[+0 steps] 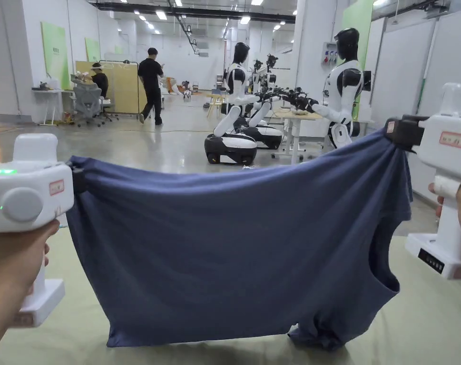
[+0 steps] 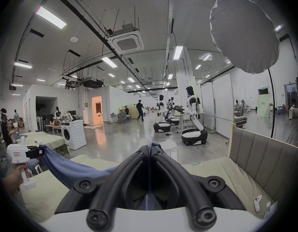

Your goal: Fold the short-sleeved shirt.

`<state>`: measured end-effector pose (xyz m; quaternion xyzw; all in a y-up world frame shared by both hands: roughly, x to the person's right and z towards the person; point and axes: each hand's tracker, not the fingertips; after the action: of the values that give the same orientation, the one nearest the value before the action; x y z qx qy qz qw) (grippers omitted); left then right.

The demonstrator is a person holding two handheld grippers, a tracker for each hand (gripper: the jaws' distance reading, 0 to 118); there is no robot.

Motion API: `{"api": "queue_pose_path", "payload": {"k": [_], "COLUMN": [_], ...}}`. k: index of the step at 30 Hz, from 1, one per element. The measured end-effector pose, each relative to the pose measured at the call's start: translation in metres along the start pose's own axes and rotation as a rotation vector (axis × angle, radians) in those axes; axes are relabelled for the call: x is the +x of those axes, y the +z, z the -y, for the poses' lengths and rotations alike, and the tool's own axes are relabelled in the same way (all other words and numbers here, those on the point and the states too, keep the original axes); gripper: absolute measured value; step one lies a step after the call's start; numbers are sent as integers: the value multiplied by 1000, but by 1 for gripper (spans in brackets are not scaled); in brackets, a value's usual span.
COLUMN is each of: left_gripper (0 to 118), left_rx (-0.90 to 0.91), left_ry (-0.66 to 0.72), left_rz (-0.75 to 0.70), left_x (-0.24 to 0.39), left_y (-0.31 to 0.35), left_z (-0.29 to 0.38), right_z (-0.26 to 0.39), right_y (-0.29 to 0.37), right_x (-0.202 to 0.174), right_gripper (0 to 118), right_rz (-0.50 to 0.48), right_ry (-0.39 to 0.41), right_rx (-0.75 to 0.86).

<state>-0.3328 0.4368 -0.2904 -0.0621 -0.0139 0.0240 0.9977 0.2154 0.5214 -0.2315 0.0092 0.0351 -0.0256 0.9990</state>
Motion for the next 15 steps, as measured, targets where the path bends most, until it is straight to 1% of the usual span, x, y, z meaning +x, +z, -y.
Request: {"api": "queue_pose_path", "payload": {"k": [2,4,6,7,9,10,11,13,15], "left_gripper": [7,7,7,7,7,7,7,7,7], "left_rx": [-18,-75,-126,-137,-168,-219,-254,-323,-411], "left_ry": [2,-16,-65,-98,-109,-112,-92,-33,9], "left_rz": [36,52,71,55,51,62,53,93,65], "left_x": [-1,-1,-2,-2,-3,-1,-1,-3,-11], "left_y": [33,66,101,120,155,177,192,219,228], "left_z": [17,40,70,89,127,146,165,203,240], "right_z": [19,46,81,103,149,177,202,254,306], "right_y": [33,71,108,129,164,183,199,226,242], "right_x": [-1,-4,-4,-6,-9,-11,-13,-16,-13], "right_gripper": [3,3,3,3,3,3,3,3,3], "right_rz": [-44,-55,-78,-79,-101,-81,-75,-77,-33], "right_ry": [-4,-10,-25,-41,-21,-14,-8,-16,5], "right_rx": [-5,-30,-87,-107,-203,-237,-286,-387,-483]}}
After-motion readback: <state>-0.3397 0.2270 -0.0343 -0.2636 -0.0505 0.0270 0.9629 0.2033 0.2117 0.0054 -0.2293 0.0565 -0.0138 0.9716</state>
